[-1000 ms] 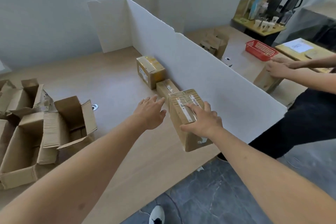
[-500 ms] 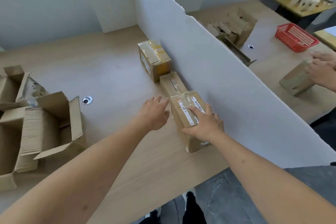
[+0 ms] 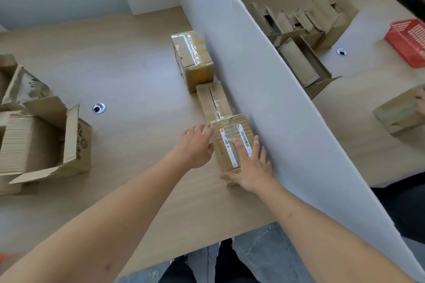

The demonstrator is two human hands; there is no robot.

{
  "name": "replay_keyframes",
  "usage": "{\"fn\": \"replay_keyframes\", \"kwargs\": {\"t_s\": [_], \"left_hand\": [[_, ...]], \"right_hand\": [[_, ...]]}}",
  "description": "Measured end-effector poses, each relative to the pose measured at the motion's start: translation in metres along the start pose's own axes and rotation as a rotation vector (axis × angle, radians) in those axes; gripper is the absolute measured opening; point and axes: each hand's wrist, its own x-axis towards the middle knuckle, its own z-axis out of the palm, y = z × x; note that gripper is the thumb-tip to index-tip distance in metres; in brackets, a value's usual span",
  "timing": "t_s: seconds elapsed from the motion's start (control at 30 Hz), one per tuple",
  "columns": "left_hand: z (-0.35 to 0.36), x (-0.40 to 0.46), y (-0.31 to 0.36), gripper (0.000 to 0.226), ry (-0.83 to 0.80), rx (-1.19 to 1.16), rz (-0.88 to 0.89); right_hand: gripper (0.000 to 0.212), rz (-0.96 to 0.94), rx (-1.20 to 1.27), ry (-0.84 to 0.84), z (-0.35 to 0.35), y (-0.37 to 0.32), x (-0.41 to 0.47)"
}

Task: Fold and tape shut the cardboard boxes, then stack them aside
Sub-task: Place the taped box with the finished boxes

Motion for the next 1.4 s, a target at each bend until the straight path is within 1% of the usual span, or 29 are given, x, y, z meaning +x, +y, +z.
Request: {"fn": "replay_keyframes", "kwargs": {"t_s": [0.07,0.2,0.33,0.53,0.63,0.83,0.97,1.2,1.4], "left_hand": [[0.004,0.001,0.005,0.052,0.000,-0.006,-0.005],[0.009,-0.003,0.011,0.054,0.014,-0.008,-0.006],[0.014,-0.009,0.008,0.052,0.029,-0.010,-0.026],[0.010,-0.023,0.001,0.051,0.075,-0.013,-0.052],[0.004,-0.033,0.001,0.051,0.103,0.002,-0.060],[-0.017,-0.067,-0.005,0.047,0.177,0.027,-0.093],[-0.036,-0.096,-0.013,0.046,0.241,0.044,-0.126],[-0.076,-0.161,-0.033,0.051,0.374,0.067,-0.153],[-0.099,-0.239,-0.063,0.046,0.484,0.063,-0.153]], "right_hand": [[0.116,-0.008,0.012,0.017,0.001,-0.001,0.003],[0.089,-0.015,0.019,0.061,0.007,0.000,0.008],[0.075,-0.027,0.000,0.090,0.010,-0.001,0.014],[0.076,-0.043,-0.045,0.120,0.003,-0.009,0.015],[0.075,-0.063,-0.027,0.156,-0.008,-0.019,0.007],[0.061,-0.219,0.022,0.203,-0.043,-0.048,-0.023],[0.055,-0.332,-0.049,0.253,-0.066,-0.066,-0.046],[0.064,-0.473,-0.174,0.344,-0.108,-0.110,-0.105],[0.057,-0.566,-0.158,0.427,-0.117,-0.167,-0.189]]}}
